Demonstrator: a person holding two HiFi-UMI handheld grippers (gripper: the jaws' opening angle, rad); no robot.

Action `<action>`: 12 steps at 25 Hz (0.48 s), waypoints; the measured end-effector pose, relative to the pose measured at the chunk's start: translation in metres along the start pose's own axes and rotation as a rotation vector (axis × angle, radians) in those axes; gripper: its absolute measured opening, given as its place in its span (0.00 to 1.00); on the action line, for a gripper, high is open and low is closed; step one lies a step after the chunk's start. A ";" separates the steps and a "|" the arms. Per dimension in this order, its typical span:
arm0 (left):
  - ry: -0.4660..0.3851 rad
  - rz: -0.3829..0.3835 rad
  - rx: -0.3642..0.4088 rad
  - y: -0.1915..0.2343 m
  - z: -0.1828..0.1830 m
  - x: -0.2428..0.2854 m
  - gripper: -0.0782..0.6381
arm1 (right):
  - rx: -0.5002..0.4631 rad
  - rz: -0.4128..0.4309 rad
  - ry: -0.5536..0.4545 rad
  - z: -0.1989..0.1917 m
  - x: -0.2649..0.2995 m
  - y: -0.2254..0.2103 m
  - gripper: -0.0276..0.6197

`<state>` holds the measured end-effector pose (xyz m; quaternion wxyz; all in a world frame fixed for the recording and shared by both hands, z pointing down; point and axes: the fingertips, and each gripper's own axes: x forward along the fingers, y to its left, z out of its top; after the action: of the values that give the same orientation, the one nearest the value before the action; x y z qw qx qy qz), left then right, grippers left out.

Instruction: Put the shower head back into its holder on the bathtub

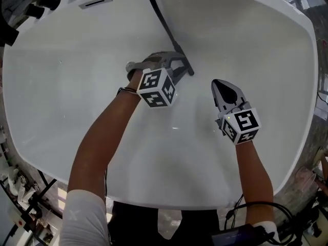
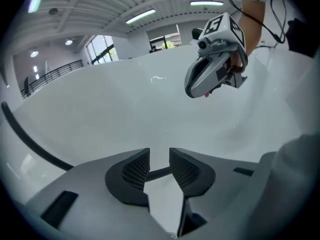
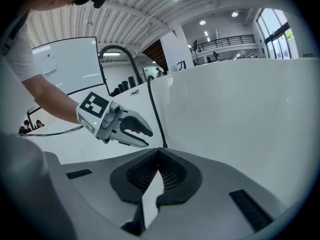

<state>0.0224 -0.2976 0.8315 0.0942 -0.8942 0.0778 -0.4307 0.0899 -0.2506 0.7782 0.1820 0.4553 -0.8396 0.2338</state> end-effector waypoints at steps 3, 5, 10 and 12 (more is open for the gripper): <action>0.098 -0.040 0.167 -0.013 -0.022 0.031 0.31 | -0.016 0.030 0.037 -0.029 0.018 0.001 0.05; 0.165 -0.051 0.290 -0.018 -0.039 0.051 0.33 | -0.040 0.045 0.069 -0.049 0.026 0.001 0.05; 0.299 -0.071 0.485 -0.024 -0.071 0.096 0.33 | -0.045 0.063 0.137 -0.093 0.041 -0.005 0.05; 0.343 -0.072 0.568 -0.028 -0.082 0.112 0.33 | -0.047 0.067 0.155 -0.105 0.046 -0.007 0.05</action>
<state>0.0288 -0.3031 0.9725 0.3100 -0.7488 -0.0623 -0.5825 0.0815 -0.2265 0.8905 0.2491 0.4029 -0.8431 0.2546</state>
